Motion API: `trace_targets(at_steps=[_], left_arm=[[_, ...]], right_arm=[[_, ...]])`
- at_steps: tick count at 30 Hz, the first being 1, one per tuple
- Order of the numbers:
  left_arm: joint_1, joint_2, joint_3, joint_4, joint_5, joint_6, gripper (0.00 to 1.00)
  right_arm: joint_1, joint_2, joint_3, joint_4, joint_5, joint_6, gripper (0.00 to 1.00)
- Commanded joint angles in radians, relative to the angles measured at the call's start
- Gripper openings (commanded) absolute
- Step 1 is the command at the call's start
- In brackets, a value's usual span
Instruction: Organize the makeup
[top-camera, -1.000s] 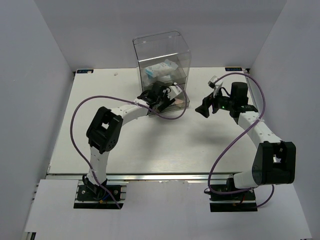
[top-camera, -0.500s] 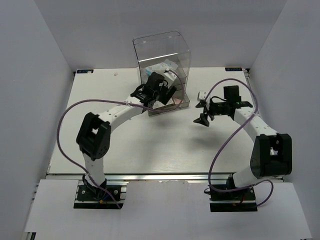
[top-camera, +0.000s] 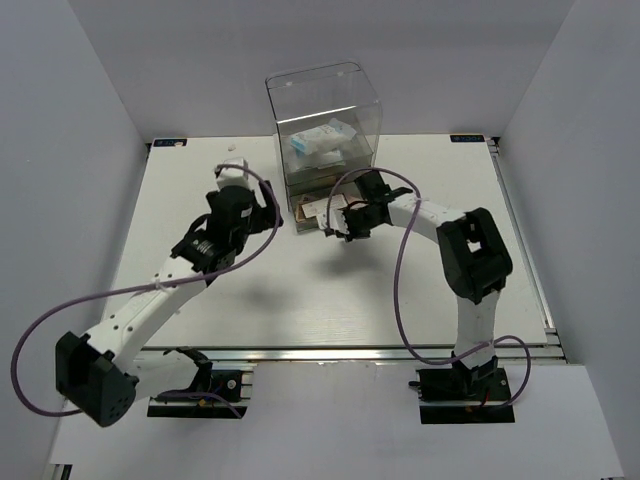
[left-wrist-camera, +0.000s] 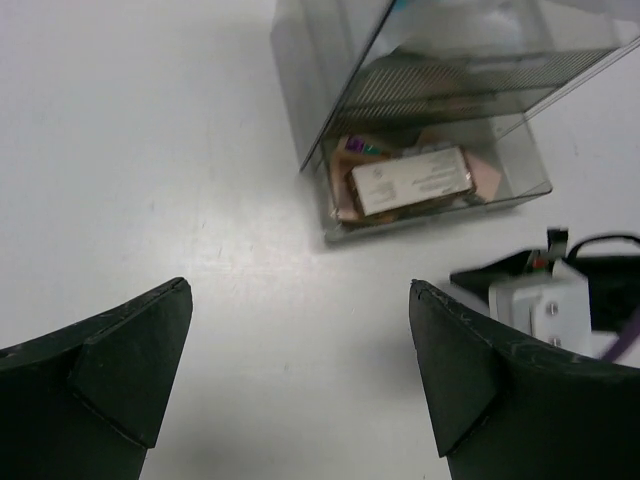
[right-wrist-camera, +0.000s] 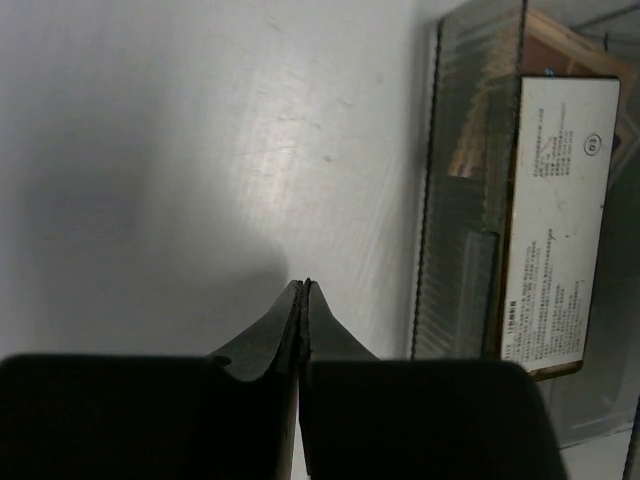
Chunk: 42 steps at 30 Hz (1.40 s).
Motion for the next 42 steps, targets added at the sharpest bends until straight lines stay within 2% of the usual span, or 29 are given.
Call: trace_targets(at_steps=[1,4,7,8,10,12,14,24,31,34,38,41,42], left_arm=[[0.006,-0.115,-0.103,-0.065,-0.054,-0.180,0.98],[0.006,-0.210,-0.161,-0.087,-0.077,-0.237,0.98],[0.007,-0.278,-0.200,-0.117,-0.099,-0.280,0.98],[0.007,-0.290,-0.207,-0.131,-0.108,-0.287,0.98],[0.007,-0.324,-0.217,-0.157,-0.119,-0.305,0.98],[0.007,-0.339,-0.221,-0.171,-0.136,-0.313,0.98],[0.009,-0.359,-0.226,-0.185,-0.143,-0.325,0.98],[0.009,-0.388,-0.237,-0.203,-0.156,-0.356,0.98],[0.009,-0.395,-0.263,-0.151,-0.125,-0.357,0.98],[0.009,-0.387,-0.273,-0.125,-0.108,-0.356,0.98],[0.010,-0.366,-0.283,-0.091,-0.082,-0.348,0.98],[0.010,-0.346,-0.284,-0.067,-0.056,-0.339,0.98],[0.010,-0.342,-0.286,-0.061,-0.048,-0.339,0.98]], right_arm=[[0.022,0.060,0.110,0.109,0.156,0.079,0.00],[0.029,0.134,0.169,0.157,0.215,0.120,0.03],[0.033,0.192,0.232,0.203,0.267,0.153,0.17],[0.035,0.200,0.242,0.216,0.281,0.165,0.43],[0.039,0.214,0.233,0.298,0.316,0.170,0.70],[0.039,0.223,0.224,0.342,0.332,0.164,0.83],[0.042,0.241,0.232,0.373,0.352,0.157,0.90],[0.045,0.272,0.304,0.341,0.346,0.171,0.89],[0.032,0.062,0.053,0.342,0.247,0.174,0.89],[0.023,-0.060,-0.064,0.342,0.188,0.248,0.89],[0.009,-0.234,-0.147,0.319,0.119,0.433,0.89],[-0.017,-0.324,-0.169,0.322,0.074,0.677,0.89],[-0.025,-0.340,-0.157,0.321,0.071,0.802,0.89]])
